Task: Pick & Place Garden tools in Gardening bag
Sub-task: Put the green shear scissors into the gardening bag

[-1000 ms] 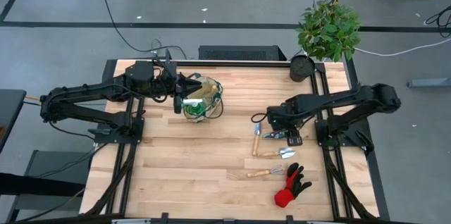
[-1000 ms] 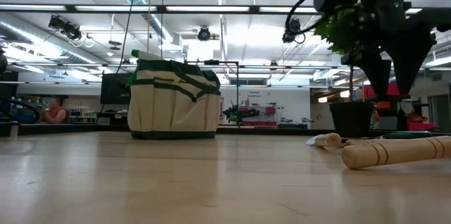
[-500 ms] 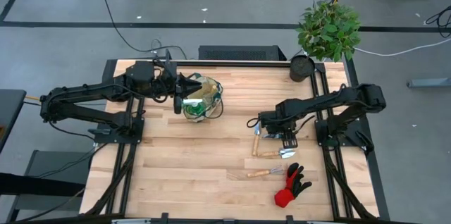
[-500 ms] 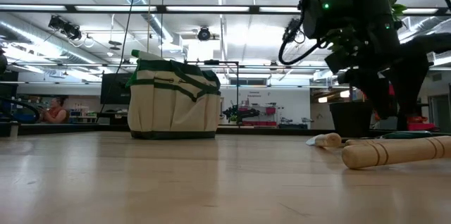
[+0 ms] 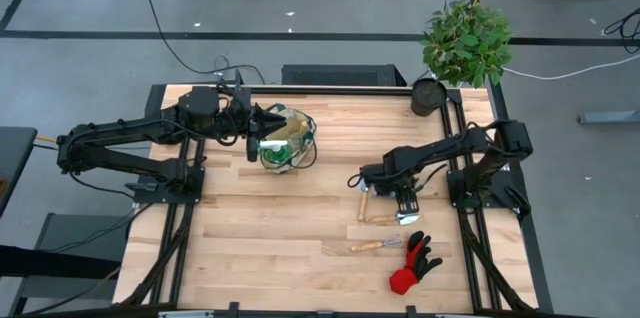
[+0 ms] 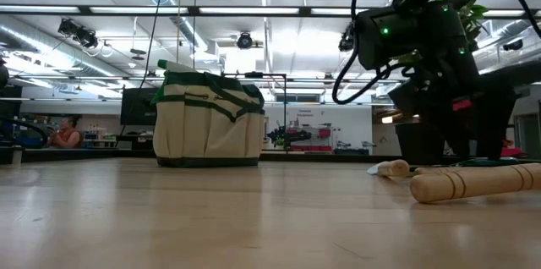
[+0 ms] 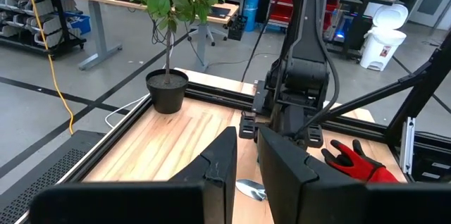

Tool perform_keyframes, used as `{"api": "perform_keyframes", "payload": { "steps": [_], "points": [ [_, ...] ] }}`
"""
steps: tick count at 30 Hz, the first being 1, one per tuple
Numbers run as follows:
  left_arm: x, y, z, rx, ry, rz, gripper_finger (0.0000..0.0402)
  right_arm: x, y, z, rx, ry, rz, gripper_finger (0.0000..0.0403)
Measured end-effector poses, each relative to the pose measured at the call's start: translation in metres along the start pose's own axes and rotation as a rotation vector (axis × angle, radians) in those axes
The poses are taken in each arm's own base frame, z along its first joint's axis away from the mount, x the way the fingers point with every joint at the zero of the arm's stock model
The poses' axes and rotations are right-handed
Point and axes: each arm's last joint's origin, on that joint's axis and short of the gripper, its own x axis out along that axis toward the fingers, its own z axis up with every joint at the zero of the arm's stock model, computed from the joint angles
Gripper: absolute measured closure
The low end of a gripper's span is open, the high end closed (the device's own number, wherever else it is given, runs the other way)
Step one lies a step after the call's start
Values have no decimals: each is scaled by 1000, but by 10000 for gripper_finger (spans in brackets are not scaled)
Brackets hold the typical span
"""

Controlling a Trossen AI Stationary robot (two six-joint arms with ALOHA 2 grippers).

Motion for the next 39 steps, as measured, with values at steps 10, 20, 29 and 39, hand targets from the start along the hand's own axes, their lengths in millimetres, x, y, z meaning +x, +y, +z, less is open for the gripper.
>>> {"api": "perform_keyframes", "payload": {
  "steps": [10, 20, 29, 39],
  "points": [
    [0, 0, 0, 0, -1, 0, 337, 15, -1, -1, 3, 58, 6, 190],
    [0, 0, 0, 0, -1, 0, 337, 17, -1, -2, 3, 57, 5, 209],
    [0, 0, 0, -1, -1, 0, 337, 17, -1, -1, 3, 53, 5, 282],
    [0, 0, 0, -1, -1, 0, 337, 17, -1, -1, 3, 53, 5, 340]
  ]
}}
